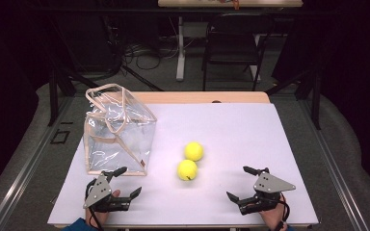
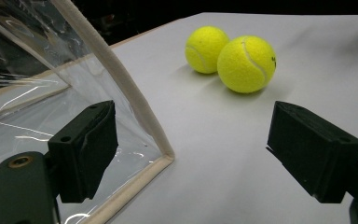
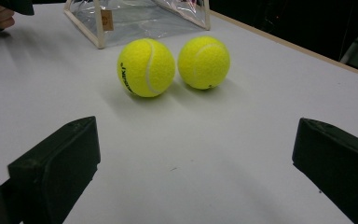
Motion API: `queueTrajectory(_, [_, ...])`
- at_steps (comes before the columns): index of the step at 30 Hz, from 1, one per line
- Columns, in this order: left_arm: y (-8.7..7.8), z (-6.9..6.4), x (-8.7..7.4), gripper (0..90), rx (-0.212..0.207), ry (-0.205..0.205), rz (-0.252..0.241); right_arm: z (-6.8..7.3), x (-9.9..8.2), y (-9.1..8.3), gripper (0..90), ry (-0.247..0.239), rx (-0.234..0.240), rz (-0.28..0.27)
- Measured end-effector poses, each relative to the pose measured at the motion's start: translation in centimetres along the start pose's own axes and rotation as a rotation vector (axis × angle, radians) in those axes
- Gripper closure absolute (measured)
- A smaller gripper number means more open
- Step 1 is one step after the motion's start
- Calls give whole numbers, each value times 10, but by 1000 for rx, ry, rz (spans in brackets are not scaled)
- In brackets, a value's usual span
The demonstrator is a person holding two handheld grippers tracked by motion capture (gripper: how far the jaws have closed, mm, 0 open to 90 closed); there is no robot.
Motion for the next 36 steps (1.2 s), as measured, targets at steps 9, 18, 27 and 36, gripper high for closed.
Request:
queueTrajectory(9, [-2,-1,0,158,7,-3,1,1,3,4,3,-3,21,10])
queueTrajectory(18, [-2,0,-2,158,5,-11,0,2,7,7,3,-15,20,43])
queueTrajectory(27, [-2,0,-1,158,4,-11,-1,0,14,12,10,2,8,57])
queueTrajectory(36, [-1,-1,-1,158,0,-3,9,1,22,16,8,35,20,72])
Point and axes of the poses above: each handheld gripper's, and its own axes: y roughly forward along the jaws, x roughly out of its top, z roughly to its left, the point moved 6 cm from there along y, roughly forward along the jaws, and after that the axes turned 10 degrees about -x, right-handed, at the moved point
